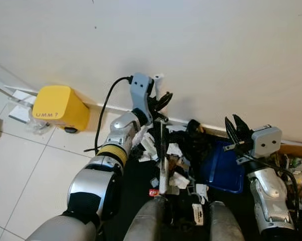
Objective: Sweep floor
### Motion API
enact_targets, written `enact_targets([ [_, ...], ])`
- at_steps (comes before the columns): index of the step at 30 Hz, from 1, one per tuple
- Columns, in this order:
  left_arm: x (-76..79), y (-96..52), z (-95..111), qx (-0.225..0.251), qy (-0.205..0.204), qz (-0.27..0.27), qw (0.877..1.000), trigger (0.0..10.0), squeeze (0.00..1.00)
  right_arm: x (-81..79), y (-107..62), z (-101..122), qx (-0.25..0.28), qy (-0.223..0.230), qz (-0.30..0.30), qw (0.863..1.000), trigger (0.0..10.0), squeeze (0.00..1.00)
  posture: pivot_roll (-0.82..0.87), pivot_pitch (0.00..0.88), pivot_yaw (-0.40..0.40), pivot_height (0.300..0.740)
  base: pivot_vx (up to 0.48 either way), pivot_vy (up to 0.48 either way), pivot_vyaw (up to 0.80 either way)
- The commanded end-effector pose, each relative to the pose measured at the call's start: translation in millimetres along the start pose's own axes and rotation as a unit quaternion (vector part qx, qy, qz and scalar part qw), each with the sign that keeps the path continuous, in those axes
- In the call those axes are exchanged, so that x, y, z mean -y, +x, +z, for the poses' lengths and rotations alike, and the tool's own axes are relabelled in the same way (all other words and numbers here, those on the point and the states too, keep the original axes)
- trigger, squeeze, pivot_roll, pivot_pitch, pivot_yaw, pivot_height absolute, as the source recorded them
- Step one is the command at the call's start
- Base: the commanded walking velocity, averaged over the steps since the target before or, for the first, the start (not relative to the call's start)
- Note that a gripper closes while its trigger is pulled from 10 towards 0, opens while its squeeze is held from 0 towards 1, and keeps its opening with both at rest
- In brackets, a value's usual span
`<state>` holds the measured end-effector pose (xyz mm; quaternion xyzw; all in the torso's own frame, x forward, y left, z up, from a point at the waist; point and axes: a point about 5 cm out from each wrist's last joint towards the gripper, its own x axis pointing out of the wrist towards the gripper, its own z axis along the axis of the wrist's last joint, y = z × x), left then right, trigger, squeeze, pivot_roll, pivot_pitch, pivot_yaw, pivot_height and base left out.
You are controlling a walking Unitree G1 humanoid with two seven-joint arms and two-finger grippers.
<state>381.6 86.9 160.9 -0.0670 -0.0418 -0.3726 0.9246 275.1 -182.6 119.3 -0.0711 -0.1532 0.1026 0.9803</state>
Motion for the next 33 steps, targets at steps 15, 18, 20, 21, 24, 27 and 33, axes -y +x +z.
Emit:
enact_targets([
  [15,37.9,31.0,6.3,0.096,-0.253,-0.069,0.960,10.0,0.00,-22.6,-3.8,-9.1,-0.031,0.078,0.008,0.996,10.0,0.00,-0.03,0.348,0.221,0.740,0.000,0.000,0.00],
  [18,38.1,30.9,13.6,0.108,-0.238,-0.095,0.960,10.0,0.00,-21.6,-2.7,-8.0,-0.026,0.080,0.004,0.996,10.0,0.00,-0.01,0.320,0.223,0.740,0.000,0.000,0.00],
  [20,34.3,29.2,22.0,0.117,-0.218,-0.109,0.963,10.0,0.00,-21.0,-0.5,-4.6,-0.018,0.083,0.000,0.996,10.0,0.00,0.01,0.298,0.228,0.740,0.000,0.000,0.00],
  [21,31.5,26.8,25.9,0.116,-0.188,-0.115,0.968,10.0,0.00,-20.7,1.1,-2.1,-0.012,0.084,-0.003,0.996,10.0,0.00,0.01,0.288,0.228,0.740,0.000,0.000,0.00],
  [24,18.5,15.2,35.0,0.096,-0.141,-0.107,0.980,10.0,0.00,-17.6,6.0,6.7,0.005,0.088,-0.018,0.996,10.0,0.00,0.03,0.261,0.231,0.740,0.000,0.000,0.00],
  [27,10.6,5.1,35.5,0.089,-0.116,-0.080,0.986,10.0,0.00,-16.2,6.5,8.8,0.008,0.090,-0.025,0.996,10.0,0.00,0.05,0.242,0.231,0.740,0.000,0.000,0.00],
  [33,-29.7,-35.8,55.4,0.013,-0.067,0.100,0.993,10.0,0.00,-7.1,15.6,20.6,0.022,0.103,-0.033,0.994,10.0,0.00,0.06,0.188,0.193,0.740,0.000,0.000,0.00],
])
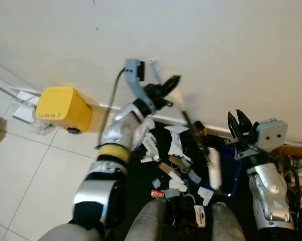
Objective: Sweep floor
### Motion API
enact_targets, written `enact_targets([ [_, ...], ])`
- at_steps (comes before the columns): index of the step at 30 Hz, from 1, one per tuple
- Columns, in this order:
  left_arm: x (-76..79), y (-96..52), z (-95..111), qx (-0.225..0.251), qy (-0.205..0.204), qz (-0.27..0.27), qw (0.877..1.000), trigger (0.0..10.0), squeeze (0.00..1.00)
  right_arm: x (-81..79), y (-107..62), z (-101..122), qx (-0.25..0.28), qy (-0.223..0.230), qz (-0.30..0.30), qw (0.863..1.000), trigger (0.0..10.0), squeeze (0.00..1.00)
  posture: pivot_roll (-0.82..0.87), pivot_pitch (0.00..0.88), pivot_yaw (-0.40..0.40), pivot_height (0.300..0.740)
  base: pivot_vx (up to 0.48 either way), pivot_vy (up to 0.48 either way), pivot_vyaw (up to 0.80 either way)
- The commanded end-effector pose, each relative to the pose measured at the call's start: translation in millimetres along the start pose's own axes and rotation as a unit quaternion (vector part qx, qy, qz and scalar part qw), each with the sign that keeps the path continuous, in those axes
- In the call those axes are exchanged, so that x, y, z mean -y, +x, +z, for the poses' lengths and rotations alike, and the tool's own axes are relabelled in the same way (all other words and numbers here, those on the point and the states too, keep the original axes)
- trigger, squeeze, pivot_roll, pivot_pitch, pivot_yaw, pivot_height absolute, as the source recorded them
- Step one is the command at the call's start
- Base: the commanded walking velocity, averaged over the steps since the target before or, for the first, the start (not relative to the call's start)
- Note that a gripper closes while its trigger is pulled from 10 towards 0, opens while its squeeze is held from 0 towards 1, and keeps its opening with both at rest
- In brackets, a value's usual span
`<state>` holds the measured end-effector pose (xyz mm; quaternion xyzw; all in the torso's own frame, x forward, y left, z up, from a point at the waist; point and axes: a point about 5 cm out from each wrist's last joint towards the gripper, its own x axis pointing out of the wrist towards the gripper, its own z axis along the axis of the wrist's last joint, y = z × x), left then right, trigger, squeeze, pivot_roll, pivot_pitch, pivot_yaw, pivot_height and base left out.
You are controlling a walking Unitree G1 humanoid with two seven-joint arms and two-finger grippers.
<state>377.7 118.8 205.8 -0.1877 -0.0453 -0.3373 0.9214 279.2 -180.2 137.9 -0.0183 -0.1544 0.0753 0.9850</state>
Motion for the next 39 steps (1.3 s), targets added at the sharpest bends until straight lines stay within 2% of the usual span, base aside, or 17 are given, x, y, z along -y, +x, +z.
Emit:
enact_targets([
  [1,-13.2,-15.0,10.6,-0.029,0.046,0.066,0.996,10.0,0.00,-9.4,5.4,3.2,0.016,0.056,0.003,0.998,10.0,0.00,0.06,0.188,0.193,0.740,0.000,0.000,0.00],
  [2,-22.8,-25.6,26.2,-0.051,0.103,0.140,0.983,10.0,0.00,-3.5,10.4,7.3,0.023,0.056,-0.010,0.998,10.0,0.00,0.06,0.184,0.188,0.740,0.000,0.000,0.00],
  [3,-22.8,-25.6,26.2,-0.051,0.103,0.140,0.983,10.0,0.00,-3.5,10.4,7.3,0.023,0.056,-0.010,0.998,10.0,0.00,0.06,0.184,0.188,0.740,0.000,0.000,0.00],
  [5,-26.9,-30.1,37.5,-0.040,0.123,0.187,0.974,10.0,0.00,-1.5,12.8,8.9,0.024,0.058,-0.011,0.998,10.0,0.00,0.07,0.174,0.173,0.740,0.000,0.000,0.00],
  [6,-27.7,-33.2,43.0,-0.037,0.096,0.185,0.977,10.0,0.00,-1.5,14.8,10.3,0.024,0.058,-0.008,0.998,10.0,0.00,0.06,0.167,0.166,0.740,0.000,0.000,0.00],
  [11,-25.9,-40.0,54.5,-0.010,0.056,0.164,0.985,10.0,0.00,-1.9,19.9,14.7,0.030,0.057,-0.004,0.998,10.0,0.00,0.06,0.156,0.155,0.740,0.000,0.000,0.00],
  [15,-32.2,-46.8,58.9,0.000,0.046,0.214,0.976,10.0,0.00,-0.8,23.3,20.2,0.039,0.073,-0.011,0.997,10.0,0.00,0.05,0.151,0.151,0.740,0.000,0.000,0.00],
  [16,-32.8,-49.3,57.3,-0.018,0.040,0.227,0.973,10.0,0.00,0.0,23.9,20.4,0.040,0.080,-0.014,0.996,10.0,0.00,0.05,0.137,0.134,0.740,0.000,0.000,0.00],
  [17,-32.8,-49.3,57.3,-0.018,0.040,0.227,0.973,10.0,0.00,0.0,23.9,20.4,0.040,0.080,-0.014,0.996,10.0,0.00,0.05,0.137,0.134,0.740,0.000,0.000,0.00],
  [21,-22.0,-55.9,48.3,-0.050,0.092,0.199,0.974,10.0,0.00,2.7,24.4,19.6,0.039,0.086,-0.020,0.995,10.0,0.00,0.06,0.127,0.133,0.740,0.000,0.000,0.00],
  [23,-20.0,-56.5,45.8,-0.058,0.093,0.189,0.976,10.0,0.00,3.3,24.3,20.2,0.041,0.085,-0.022,0.995,10.0,0.00,0.05,0.121,0.135,0.740,0.000,0.000,0.00],
  [25,-11.0,-54.9,48.1,-0.047,0.073,0.168,0.982,10.0,0.00,8.6,21.3,25.2,0.048,0.077,-0.030,0.995,10.0,0.00,0.05,0.119,0.138,0.740,0.000,0.000,0.00],
  [29,-8.3,-52.6,52.0,-0.039,0.096,0.159,0.982,10.0,0.00,13.2,18.2,30.4,0.054,0.066,-0.033,0.996,10.0,0.00,0.04,0.107,0.137,0.740,0.000,0.000,0.00],
  [32,-3.1,-50.9,56.4,-0.025,0.118,0.143,0.982,10.0,0.00,17.7,15.7,36.1,0.062,0.061,-0.036,0.996,10.0,0.00,0.04,0.103,0.136,0.740,0.000,0.000,0.00],
  [35,0.2,-47.4,70.7,0.000,0.148,0.132,0.980,10.0,0.00,27.3,16.0,49.0,0.080,0.043,-0.042,0.995,10.0,0.00,0.05,0.091,0.136,0.740,0.000,0.000,0.00],
  [36,1.9,-45.4,82.1,0.016,0.177,0.125,0.976,10.0,0.00,35.2,17.4,61.4,0.100,0.026,-0.049,0.993,10.0,0.00,0.05,0.089,0.145,0.740,0.000,0.000,0.00],
  [39,3.1,-44.2,89.6,0.024,0.194,0.120,0.973,10.0,0.00,41.0,19.0,71.7,0.118,0.017,-0.057,0.991,10.0,0.00,0.05,0.087,0.149,0.740,0.000,0.000,0.00],
])
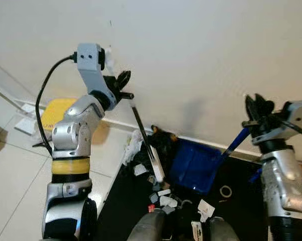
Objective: Sweep floor
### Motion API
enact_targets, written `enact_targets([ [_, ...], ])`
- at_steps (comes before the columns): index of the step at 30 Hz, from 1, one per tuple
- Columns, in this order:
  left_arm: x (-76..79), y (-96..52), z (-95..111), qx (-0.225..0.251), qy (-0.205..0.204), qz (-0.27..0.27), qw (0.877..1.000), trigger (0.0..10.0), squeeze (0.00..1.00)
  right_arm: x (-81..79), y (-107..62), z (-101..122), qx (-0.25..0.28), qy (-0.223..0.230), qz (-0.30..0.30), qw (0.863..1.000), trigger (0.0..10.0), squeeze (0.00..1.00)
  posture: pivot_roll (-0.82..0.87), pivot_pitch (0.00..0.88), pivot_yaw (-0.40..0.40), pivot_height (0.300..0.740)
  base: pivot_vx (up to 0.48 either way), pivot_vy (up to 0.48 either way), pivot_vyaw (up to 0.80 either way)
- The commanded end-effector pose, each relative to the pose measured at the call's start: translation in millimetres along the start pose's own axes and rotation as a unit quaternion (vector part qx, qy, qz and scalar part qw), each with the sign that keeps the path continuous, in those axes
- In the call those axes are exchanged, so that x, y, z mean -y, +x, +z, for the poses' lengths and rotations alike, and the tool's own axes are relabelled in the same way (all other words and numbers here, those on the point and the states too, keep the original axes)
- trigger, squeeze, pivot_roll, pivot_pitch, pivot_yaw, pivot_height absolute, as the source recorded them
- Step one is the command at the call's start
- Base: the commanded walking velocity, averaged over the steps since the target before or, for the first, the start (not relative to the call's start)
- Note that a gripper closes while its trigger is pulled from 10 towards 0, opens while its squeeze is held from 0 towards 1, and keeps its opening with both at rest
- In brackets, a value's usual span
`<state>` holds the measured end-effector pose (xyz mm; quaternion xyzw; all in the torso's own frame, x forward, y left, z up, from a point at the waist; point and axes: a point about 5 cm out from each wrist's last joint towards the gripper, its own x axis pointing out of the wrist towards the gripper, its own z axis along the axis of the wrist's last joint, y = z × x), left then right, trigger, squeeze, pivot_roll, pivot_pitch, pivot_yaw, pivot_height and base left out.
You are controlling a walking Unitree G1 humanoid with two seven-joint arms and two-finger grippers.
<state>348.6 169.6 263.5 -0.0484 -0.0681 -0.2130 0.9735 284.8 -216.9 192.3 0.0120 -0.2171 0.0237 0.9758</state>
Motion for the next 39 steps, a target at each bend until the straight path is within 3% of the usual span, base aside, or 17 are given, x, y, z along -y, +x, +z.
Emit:
enact_targets([
  [1,-4.4,-3.1,17.9,0.034,0.039,0.004,0.999,10.0,0.00,-0.6,5.8,21.5,0.053,0.003,-0.001,0.999,10.0,0.00,0.05,0.087,0.149,0.740,0.000,0.000,0.00],
  [5,-4.0,-2.9,22.0,0.035,0.064,-0.011,0.997,10.0,0.00,7.2,5.5,37.3,0.075,-0.011,-0.009,0.997,10.0,0.00,0.04,0.082,0.169,0.740,0.000,0.000,0.00],
  [16,-8.7,-2.7,12.3,0.030,0.093,-0.003,0.995,10.0,0.00,19.6,-10.0,43.9,0.050,-0.041,0.013,0.998,10.0,0.00,0.03,0.079,0.171,0.740,0.000,0.000,0.00],
  [17,-8.5,-2.3,9.4,0.028,0.093,-0.003,0.995,10.0,0.00,32.4,-9.6,62.4,0.078,-0.038,-0.003,0.996,10.0,0.00,0.03,0.080,0.171,0.740,0.000,0.000,0.00],
  [20,-8.4,-2.1,8.0,0.027,0.093,-0.003,0.995,10.0,0.00,38.8,-8.9,75.1,0.101,-0.028,-0.015,0.994,10.0,0.00,0.03,0.080,0.171,0.740,0.000,0.000,0.00],
  [21,-8.0,-1.4,7.2,0.026,0.094,-0.003,0.995,10.0,0.00,46.0,-8.4,88.6,0.128,-0.006,-0.019,0.992,10.0,0.00,0.03,0.080,0.173,0.740,0.000,0.000,0.00],
  [26,-8.4,-0.2,6.2,0.025,0.095,-0.002,0.995,10.0,0.00,48.7,-9.1,95.7,0.139,0.027,-0.007,0.990,10.0,0.00,0.03,0.080,0.173,0.740,0.000,0.000,0.00],
  [30,-8.6,1.1,3.5,0.020,0.099,-0.002,0.995,10.0,0.00,34.2,-18.6,62.0,0.039,0.051,0.065,0.996,10.0,0.00,0.03,0.082,0.174,0.740,0.000,0.000,0.00],
  [33,-8.7,1.5,-2.3,0.010,0.101,-0.003,0.995,10.0,0.00,12.0,-39.6,10.0,-0.112,0.031,0.159,0.980,10.0,0.00,0.03,0.092,0.175,0.740,0.000,0.000,0.00],
  [34,-8.7,1.5,-2.3,0.010,0.101,-0.003,0.995,10.0,0.00,12.0,-39.6,10.0,-0.112,0.031,0.159,0.980,10.0,0.00,0.03,0.092,0.175,0.740,0.000,0.000,0.00],
  [36,-8.9,1.8,-5.9,0.005,0.102,-0.003,0.995,10.0,0.00,6.2,-49.8,-5.1,-0.166,0.013,0.194,0.967,10.0,0.00,0.03,0.092,0.175,0.740,0.000,0.000,0.00],
  [39,-9.1,2.2,-8.5,0.003,0.102,-0.002,0.995,10.0,0.00,10.7,-53.5,-10.4,-0.194,0.000,0.198,0.961,10.0,0.00,0.03,0.100,0.170,0.740,0.000,0.000,0.00],
])
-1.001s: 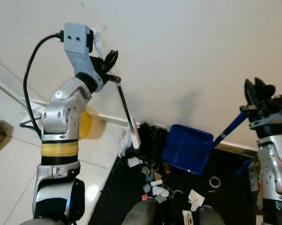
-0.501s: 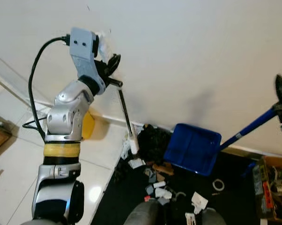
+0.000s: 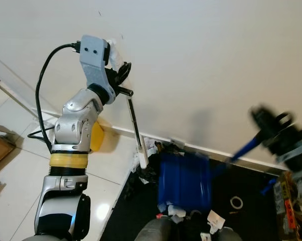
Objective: Sweep floor
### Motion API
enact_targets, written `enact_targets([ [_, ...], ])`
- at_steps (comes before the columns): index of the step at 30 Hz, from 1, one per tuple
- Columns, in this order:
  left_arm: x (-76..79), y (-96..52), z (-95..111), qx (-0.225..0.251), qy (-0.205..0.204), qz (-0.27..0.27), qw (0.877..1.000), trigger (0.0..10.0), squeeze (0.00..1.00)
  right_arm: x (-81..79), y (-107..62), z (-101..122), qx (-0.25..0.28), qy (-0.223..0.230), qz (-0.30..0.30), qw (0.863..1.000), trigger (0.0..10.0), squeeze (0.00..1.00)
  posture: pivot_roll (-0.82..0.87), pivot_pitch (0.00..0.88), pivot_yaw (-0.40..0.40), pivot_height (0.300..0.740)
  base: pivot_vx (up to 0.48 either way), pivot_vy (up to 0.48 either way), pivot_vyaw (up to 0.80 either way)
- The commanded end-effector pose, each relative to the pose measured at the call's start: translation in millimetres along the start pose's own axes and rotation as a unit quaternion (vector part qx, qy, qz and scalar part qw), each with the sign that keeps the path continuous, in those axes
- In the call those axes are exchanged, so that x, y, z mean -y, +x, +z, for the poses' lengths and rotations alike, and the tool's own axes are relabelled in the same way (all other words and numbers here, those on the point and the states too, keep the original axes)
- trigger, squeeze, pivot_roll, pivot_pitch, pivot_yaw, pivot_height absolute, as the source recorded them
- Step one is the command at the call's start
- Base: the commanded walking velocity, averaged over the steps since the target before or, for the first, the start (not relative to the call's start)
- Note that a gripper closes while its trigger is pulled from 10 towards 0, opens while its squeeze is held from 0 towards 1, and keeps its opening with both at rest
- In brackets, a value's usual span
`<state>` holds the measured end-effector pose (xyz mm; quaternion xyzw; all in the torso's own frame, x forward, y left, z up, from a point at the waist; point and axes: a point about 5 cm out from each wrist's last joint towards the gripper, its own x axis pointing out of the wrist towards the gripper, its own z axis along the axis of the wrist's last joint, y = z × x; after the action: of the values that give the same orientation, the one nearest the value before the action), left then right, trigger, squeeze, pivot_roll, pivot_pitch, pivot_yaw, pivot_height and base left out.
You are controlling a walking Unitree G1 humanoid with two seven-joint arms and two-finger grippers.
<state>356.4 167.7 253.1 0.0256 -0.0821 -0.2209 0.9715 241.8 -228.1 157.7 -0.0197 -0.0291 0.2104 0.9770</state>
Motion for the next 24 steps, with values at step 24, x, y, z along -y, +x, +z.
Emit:
enact_targets([
  [24,8.8,-21.6,-38.6,-0.057,-0.034,0.011,0.998,10.0,0.00,46.0,-5.1,32.2,0.112,0.035,-0.143,0.983,10.0,0.00,0.05,0.119,0.165,0.740,0.000,0.000,0.00],
])
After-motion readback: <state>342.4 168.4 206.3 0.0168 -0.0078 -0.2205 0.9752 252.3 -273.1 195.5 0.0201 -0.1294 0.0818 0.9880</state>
